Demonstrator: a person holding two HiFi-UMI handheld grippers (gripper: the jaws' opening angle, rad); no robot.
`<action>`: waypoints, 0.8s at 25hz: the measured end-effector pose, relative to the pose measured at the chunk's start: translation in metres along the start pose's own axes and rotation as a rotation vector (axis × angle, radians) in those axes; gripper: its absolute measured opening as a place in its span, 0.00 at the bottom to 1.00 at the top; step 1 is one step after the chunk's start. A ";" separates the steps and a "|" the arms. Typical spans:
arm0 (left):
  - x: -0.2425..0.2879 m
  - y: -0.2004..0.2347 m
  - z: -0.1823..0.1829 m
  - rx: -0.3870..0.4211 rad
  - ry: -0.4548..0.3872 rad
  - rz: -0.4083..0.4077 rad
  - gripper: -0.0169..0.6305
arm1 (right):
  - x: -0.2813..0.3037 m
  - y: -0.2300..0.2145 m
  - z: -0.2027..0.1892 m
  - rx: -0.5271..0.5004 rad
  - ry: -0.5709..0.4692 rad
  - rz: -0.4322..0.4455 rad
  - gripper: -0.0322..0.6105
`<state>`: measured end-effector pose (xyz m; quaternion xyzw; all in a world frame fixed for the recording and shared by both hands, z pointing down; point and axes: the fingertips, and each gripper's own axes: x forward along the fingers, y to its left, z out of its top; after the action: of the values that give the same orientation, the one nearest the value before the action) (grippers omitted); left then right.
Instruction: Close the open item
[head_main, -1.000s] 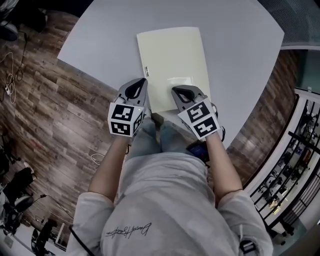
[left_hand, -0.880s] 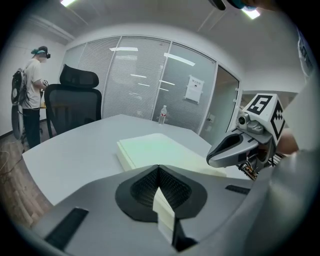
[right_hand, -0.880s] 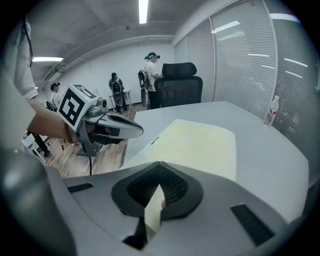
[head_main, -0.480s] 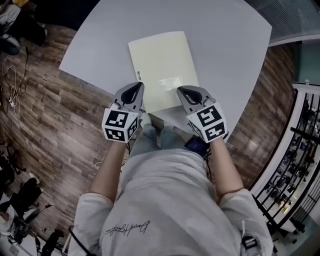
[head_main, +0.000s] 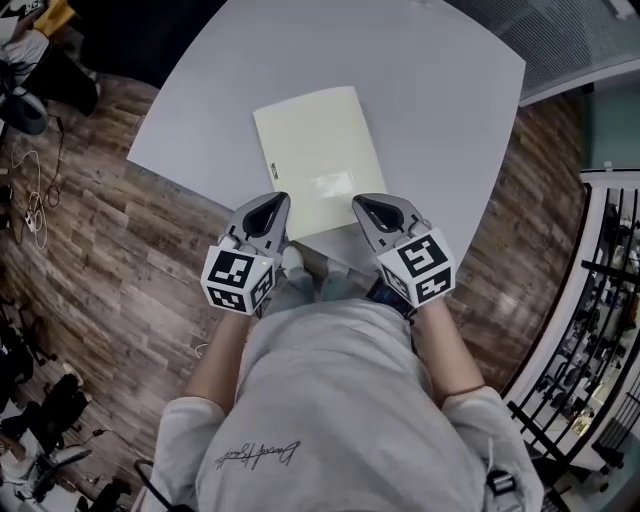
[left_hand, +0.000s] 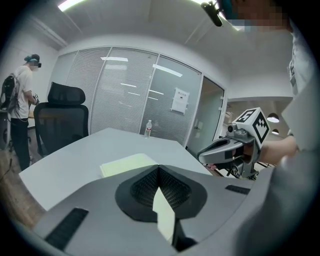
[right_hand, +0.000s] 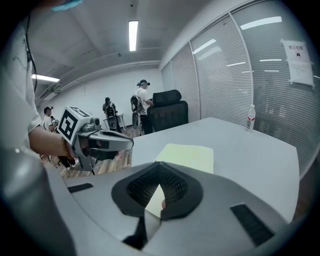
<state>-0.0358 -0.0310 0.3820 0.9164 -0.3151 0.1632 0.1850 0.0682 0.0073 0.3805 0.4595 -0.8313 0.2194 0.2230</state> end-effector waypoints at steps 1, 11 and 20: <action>-0.002 -0.001 0.001 0.004 0.000 0.000 0.04 | -0.002 0.001 0.001 0.005 -0.007 0.000 0.07; -0.011 -0.004 0.012 0.043 -0.016 0.013 0.04 | -0.007 0.002 0.008 0.013 -0.039 0.006 0.07; -0.009 -0.011 0.016 0.045 -0.027 0.008 0.04 | -0.007 0.002 0.012 0.005 -0.050 0.012 0.07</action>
<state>-0.0332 -0.0254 0.3615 0.9212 -0.3175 0.1587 0.1594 0.0680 0.0058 0.3672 0.4603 -0.8388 0.2113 0.1997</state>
